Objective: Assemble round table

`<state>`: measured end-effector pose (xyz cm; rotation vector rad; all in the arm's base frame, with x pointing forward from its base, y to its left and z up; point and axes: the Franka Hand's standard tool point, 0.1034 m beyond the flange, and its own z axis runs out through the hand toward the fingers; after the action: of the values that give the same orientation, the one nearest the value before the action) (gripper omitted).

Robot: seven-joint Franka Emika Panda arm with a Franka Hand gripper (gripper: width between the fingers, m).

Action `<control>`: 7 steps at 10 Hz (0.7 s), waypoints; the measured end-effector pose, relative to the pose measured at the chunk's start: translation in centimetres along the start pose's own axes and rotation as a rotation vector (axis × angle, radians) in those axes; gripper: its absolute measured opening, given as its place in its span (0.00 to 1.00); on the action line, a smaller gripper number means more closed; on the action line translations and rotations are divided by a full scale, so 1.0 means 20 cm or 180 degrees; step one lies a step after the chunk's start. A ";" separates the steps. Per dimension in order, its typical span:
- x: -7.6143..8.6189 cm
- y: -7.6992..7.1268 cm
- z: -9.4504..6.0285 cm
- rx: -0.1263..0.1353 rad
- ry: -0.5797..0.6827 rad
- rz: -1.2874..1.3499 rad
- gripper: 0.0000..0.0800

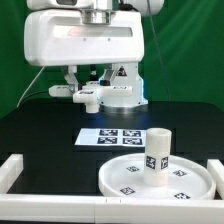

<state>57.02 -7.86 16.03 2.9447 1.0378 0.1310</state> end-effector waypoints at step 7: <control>0.31 -0.43 0.05 -0.0050 0.0079 0.0841 0.55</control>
Offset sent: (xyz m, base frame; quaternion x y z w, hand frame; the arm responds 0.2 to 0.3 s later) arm -0.0265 0.0689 -0.0068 0.0021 0.0045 0.1469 0.9891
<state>56.58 2.65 15.11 3.0582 0.6408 0.1779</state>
